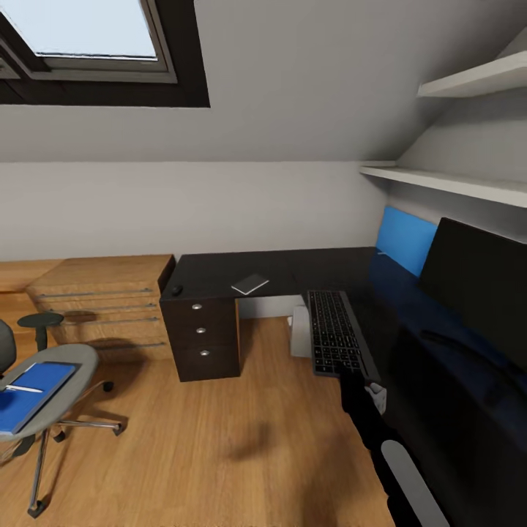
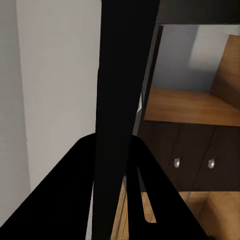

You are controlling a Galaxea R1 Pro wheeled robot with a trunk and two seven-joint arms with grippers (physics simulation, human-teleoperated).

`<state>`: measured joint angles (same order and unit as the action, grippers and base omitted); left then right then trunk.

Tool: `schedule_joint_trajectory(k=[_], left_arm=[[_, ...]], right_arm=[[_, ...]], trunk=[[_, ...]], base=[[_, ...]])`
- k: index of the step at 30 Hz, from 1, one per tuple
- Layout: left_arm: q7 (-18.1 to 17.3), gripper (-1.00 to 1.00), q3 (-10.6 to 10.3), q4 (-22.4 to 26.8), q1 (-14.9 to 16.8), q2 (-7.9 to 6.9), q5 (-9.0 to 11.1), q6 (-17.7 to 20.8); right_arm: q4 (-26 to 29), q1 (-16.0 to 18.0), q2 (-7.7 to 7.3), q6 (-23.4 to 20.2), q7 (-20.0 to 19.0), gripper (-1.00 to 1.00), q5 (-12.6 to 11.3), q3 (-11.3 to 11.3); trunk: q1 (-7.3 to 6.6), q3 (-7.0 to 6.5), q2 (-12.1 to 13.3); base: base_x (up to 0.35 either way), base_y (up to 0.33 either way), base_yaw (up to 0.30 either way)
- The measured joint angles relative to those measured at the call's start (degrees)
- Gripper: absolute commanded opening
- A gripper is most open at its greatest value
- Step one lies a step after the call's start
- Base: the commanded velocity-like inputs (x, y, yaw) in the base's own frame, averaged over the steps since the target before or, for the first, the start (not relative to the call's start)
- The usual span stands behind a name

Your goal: In the bedroom, organize the workspace by keeping the computer under the desk, ensuring the monitor is on the desk, placing the keyboard on the desk next to the monitor, placing the mouse on the desk next to the keyboard, moving the folder from the swivel chair onto the desk next to the mouse, stacking the notebook on top of the folder with the pen on top of the notebook, and positioning the swivel chair next to the desk.

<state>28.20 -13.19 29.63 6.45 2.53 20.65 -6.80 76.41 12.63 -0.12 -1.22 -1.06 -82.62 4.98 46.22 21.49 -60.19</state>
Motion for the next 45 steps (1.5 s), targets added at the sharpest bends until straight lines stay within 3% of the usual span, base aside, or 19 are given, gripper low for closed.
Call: schedule_joint_trajectory(k=[19,31,36,40,45], left_arm=[[0.0,1.0,0.08,0.13,0.0,-0.54,0.01,-0.32],[0.0,1.0,0.09,0.33,0.0,-1.44,0.09,-0.26],[0.0,1.0,0.08,0.36,0.0,-1.6,0.1,-0.24],[0.0,1.0,0.08,0.36,0.0,-1.56,0.1,-0.39],[-0.11,1.0,0.09,0.36,0.0,-1.51,0.09,-4.75]], right_arm=[[0.03,0.0,-0.25,-0.28,0.08,-1.0,-0.07,-0.02],[-0.37,-0.01,-1.03,-4.81,0.01,-1.0,-0.16,-0.23],[-0.91,-0.01,-1.91,-7.07,-0.02,-1.0,-1.81,-0.2],[-3.35,0.06,-2.36,-10.24,-0.18,-1.0,-3.52,-0.18],[-4.62,0.17,-3.91,-11.75,-0.52,-1.0,-4.6,-0.22]], trunk=[[-4.18,-3.42,7.63],[-6.82,-5.57,12.45],[-7.91,-6.47,14.45],[-7.92,-6.47,14.48],[-7.92,-6.48,14.47]], base=[[-0.001,-0.001,0.0],[0.0,0.0,0.0],[0.0,0.0,0.0],[0.0,0.0,0.0],[-0.016,-0.01,0.0]])
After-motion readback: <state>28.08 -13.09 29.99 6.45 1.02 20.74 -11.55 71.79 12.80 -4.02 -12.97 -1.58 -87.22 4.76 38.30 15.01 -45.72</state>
